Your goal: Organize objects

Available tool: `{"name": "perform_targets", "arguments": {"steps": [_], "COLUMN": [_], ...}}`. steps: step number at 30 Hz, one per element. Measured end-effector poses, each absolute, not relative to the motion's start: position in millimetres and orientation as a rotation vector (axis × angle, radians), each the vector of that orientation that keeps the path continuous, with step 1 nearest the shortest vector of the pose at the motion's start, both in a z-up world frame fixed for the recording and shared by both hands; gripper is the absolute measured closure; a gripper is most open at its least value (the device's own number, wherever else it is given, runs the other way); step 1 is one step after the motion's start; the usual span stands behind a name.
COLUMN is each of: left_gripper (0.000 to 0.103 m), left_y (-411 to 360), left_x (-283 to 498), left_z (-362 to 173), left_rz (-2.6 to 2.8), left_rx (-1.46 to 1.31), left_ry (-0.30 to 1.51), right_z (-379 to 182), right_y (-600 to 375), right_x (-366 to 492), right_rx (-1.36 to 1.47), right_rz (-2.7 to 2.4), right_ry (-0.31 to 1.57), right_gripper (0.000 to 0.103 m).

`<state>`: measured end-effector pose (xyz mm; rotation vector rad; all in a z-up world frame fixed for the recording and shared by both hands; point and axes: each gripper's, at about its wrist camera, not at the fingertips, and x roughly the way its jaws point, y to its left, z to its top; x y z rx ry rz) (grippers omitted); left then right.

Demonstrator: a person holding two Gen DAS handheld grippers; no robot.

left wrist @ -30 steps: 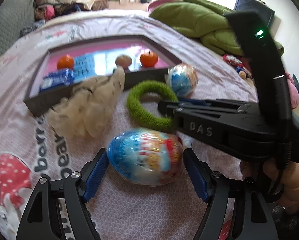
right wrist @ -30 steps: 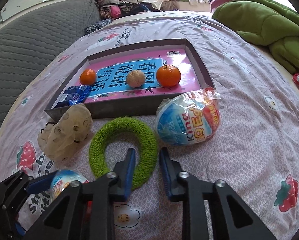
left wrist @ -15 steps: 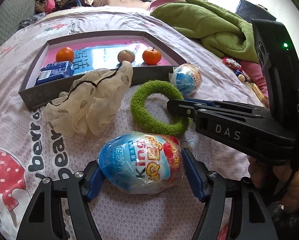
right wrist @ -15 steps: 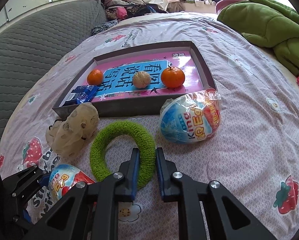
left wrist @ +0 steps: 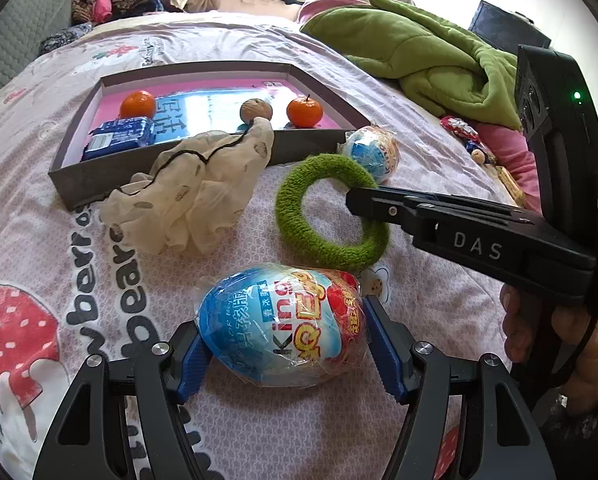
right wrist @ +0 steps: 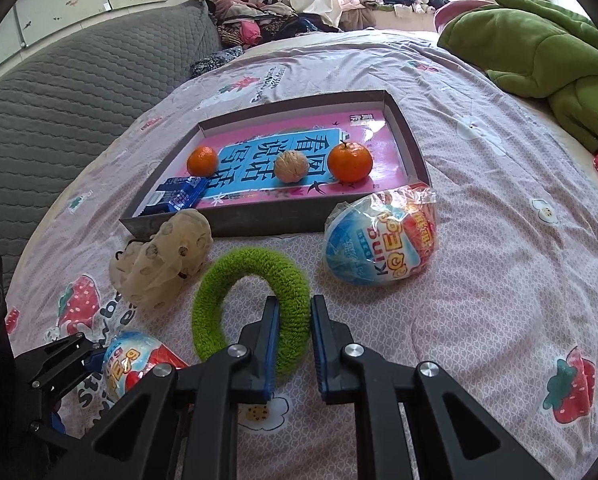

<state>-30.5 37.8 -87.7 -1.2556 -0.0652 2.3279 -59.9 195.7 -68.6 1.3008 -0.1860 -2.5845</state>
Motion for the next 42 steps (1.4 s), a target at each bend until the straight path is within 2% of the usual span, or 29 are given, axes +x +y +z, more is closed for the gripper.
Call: {"name": "perform_targets", "arguments": {"steps": [24, 42], "left_gripper": [0.032, 0.032], "left_y": [25, 6], "left_x": [-13, -25], "left_z": [-33, -9], "left_rz": [2.426, 2.562], "left_rx": [-1.099, -1.031], "left_ry": [-0.095, -0.092], "right_z": [-16, -1], "right_y": [196, 183], "right_x": [-36, -29], "right_rx": [1.063, 0.966], "right_rz": [-2.694, -2.722], "right_ry": [-0.078, 0.004], "right_gripper": [0.087, 0.087]}}
